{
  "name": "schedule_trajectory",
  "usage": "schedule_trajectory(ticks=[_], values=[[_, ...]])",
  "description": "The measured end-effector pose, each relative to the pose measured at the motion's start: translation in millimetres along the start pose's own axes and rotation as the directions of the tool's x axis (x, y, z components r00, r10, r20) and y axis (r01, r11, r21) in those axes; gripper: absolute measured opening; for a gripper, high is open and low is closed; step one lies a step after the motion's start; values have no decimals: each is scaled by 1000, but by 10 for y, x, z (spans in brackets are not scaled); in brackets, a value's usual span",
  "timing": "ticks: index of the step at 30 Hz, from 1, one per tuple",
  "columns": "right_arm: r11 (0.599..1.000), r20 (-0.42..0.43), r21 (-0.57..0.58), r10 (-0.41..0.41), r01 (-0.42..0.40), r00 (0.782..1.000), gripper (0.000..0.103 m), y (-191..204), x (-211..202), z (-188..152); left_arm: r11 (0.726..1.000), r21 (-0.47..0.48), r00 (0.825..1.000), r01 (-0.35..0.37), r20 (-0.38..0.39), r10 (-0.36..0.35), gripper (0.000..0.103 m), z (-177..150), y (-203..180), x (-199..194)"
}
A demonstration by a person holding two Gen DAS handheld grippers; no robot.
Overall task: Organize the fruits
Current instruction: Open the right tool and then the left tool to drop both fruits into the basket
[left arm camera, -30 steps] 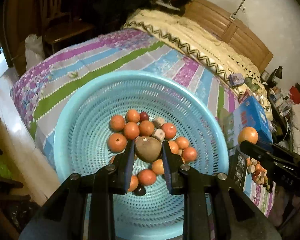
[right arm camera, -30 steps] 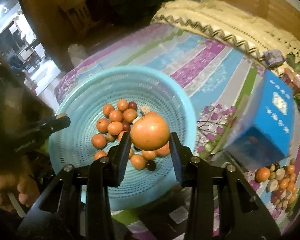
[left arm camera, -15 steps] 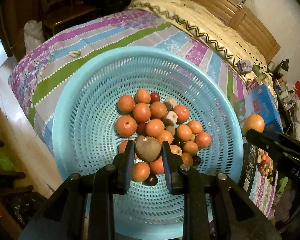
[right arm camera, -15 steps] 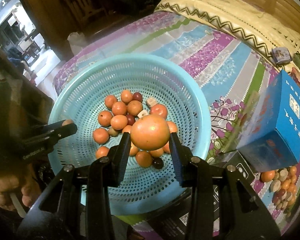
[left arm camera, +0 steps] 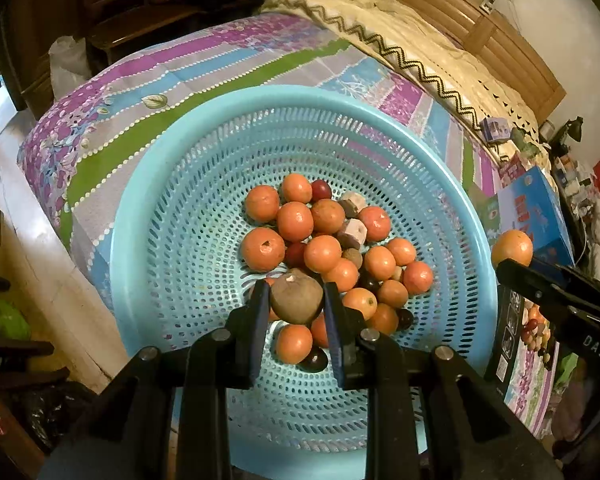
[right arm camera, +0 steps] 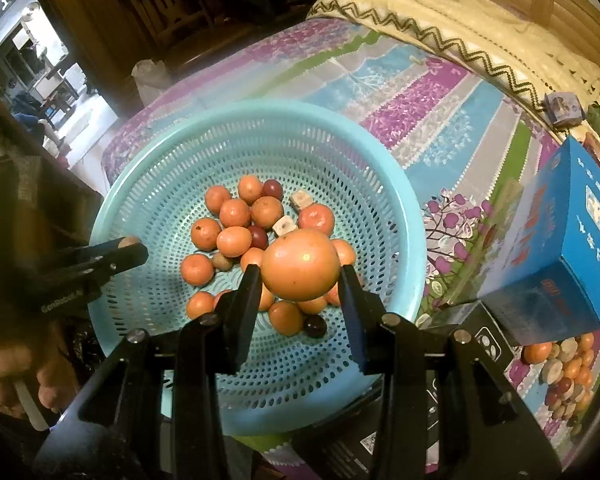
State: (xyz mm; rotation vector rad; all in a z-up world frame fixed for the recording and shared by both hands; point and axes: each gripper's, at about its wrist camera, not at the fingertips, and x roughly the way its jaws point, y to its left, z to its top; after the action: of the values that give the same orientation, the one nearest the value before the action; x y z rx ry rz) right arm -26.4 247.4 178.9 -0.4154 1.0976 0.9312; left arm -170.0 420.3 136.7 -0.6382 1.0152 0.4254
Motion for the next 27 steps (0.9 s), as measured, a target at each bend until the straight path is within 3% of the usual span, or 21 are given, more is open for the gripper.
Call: schedule_trajectory(ticks=[27], values=[[1000,-2,13,15,-15,1000,40,-115,39,4,1000,13,1000,-14,-19,14,27,-12,-54,137]])
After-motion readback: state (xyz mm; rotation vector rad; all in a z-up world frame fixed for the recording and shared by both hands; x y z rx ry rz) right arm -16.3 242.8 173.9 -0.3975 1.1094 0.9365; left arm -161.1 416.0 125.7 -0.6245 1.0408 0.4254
